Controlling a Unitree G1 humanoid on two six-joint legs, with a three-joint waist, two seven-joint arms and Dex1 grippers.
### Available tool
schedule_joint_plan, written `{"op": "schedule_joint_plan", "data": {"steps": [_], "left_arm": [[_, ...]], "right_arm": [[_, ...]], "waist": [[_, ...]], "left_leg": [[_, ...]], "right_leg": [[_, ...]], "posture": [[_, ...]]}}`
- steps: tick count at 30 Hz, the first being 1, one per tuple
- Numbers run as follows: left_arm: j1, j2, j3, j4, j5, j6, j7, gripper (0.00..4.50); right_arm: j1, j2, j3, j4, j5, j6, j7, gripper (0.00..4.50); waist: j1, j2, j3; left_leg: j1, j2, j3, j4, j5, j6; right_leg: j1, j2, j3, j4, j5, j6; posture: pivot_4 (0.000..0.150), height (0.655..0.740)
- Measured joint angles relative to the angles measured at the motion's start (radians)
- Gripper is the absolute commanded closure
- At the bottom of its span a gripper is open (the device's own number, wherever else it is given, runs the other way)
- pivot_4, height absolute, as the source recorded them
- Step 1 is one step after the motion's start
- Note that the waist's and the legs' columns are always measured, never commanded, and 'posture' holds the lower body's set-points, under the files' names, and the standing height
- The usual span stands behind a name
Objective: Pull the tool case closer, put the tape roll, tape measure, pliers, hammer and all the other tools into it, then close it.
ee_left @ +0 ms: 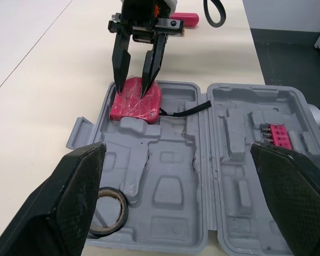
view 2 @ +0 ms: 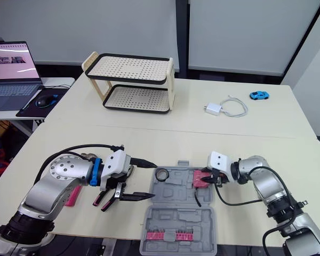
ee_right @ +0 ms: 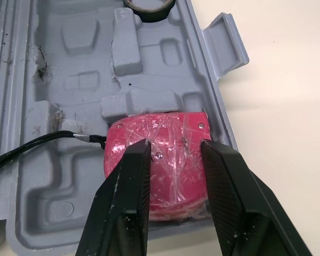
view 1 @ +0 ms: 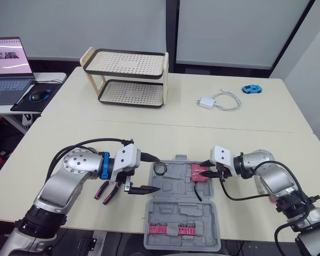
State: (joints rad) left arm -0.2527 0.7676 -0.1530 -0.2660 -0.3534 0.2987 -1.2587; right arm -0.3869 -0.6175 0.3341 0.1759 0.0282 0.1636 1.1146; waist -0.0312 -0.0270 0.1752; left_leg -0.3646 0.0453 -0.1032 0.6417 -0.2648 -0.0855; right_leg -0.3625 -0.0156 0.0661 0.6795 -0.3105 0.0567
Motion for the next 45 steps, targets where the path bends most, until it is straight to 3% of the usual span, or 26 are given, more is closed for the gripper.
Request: {"op": "schedule_joint_plan", "data": {"steps": [6,16,30,45], "left_arm": [[0.003,-0.001,0.000,0.002,0.001,-0.005,0.000,0.00],[0.003,-0.008,0.000,0.003,0.002,-0.010,0.002,0.00],[0.004,-0.008,-0.004,0.026,0.006,-0.045,-0.020,0.00],[0.006,-0.008,-0.008,0.028,0.007,-0.049,-0.025,0.00]], "right_arm": [[0.066,-0.005,-0.039,-0.093,0.033,-0.015,-0.003,3.02],[0.091,-0.035,-0.114,-0.304,0.120,0.166,-0.022,3.02],[0.145,-0.058,-0.119,-0.216,0.106,0.148,-0.058,3.02],[0.042,-0.046,-0.019,-0.120,0.052,0.141,-0.029,3.02]], "waist": [[0.000,0.004,0.004],[-0.002,0.009,0.009],[-0.001,0.009,0.009],[-0.002,0.008,0.008]], "left_leg": [[-0.002,0.000,0.000,0.000,0.000,0.000],[-0.011,0.000,0.000,0.001,0.000,0.000],[-0.011,0.000,0.000,0.001,0.000,0.000],[-0.009,0.000,0.000,0.001,0.000,0.000]], "right_leg": [[-0.002,0.000,0.000,0.000,0.000,0.000],[-0.012,0.000,0.000,0.001,0.000,0.000],[-0.012,0.000,0.000,0.001,0.000,0.000],[-0.010,0.000,0.000,0.001,0.000,0.000]], "posture": [[0.150,0.7350],[0.150,0.7350],[0.150,0.7350],[0.150,0.7350]]}}
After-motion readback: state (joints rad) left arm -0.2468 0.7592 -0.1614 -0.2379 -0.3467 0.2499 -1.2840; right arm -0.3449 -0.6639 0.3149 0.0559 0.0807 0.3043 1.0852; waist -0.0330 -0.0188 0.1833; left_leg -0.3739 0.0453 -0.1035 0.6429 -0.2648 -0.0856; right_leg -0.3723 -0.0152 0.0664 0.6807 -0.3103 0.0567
